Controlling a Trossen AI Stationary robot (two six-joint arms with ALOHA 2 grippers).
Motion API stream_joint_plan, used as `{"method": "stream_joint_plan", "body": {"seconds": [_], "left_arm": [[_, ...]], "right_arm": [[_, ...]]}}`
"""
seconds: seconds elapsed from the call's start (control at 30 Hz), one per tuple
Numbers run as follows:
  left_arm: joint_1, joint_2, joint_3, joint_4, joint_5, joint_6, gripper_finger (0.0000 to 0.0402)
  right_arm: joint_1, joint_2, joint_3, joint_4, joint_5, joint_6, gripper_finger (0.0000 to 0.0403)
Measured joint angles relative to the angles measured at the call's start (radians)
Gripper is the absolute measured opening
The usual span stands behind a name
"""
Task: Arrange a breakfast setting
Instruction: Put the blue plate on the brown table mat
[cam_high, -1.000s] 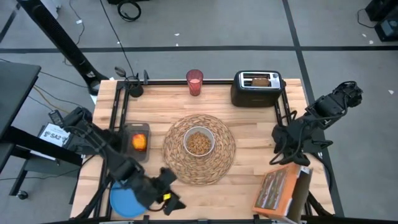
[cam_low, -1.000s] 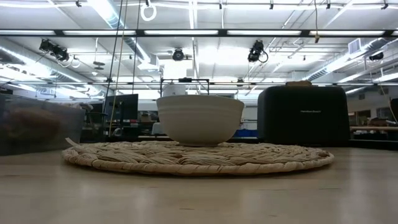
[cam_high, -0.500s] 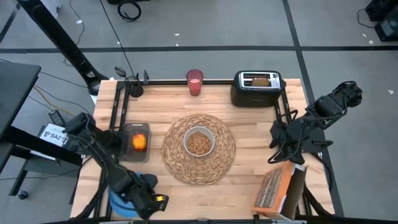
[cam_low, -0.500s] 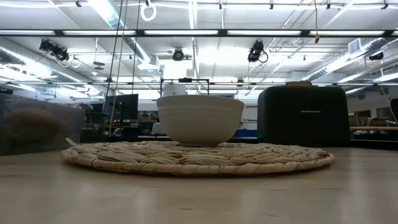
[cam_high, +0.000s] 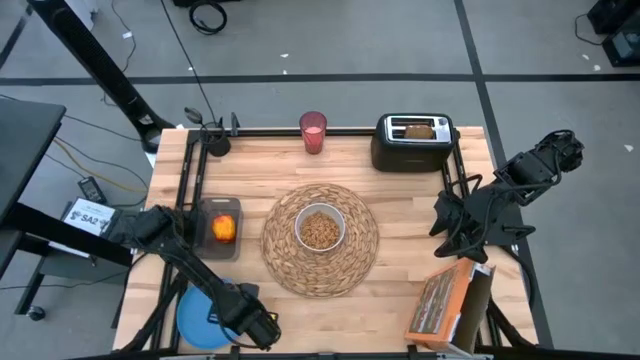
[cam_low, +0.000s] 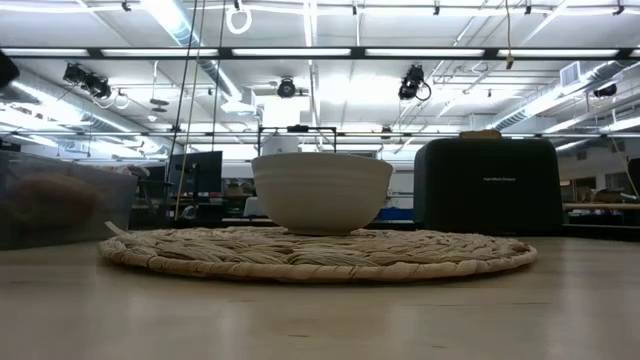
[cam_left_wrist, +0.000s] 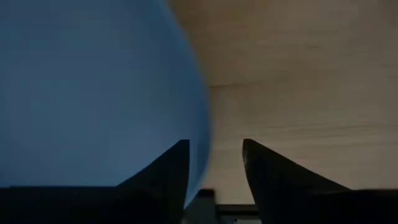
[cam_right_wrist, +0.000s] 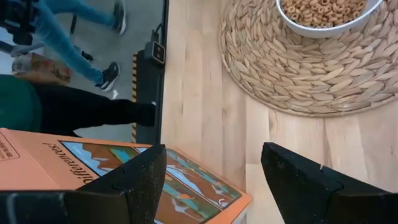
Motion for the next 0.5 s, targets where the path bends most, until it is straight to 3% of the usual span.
{"method": "stream_joint_plan", "body": {"seconds": [0.17,0.4,0.5], "left_arm": [[0.001,0.055,0.004,-0.028,0.029,0.001,0.0119],[-0.01,0.048,0.005,-0.067,0.058,-0.004,0.0018],[-0.025,0.053,0.048,-0.072,0.061,-0.001,0.0014]], "right_arm": [[0.0,-0.01,0.0,0.004,0.049,-0.007,0.0268],[0.0,-0.022,0.07,0.009,0.092,-0.078,0.0268],[0.0,-0.029,0.117,0.001,0.127,-0.129,0.0268]]}}
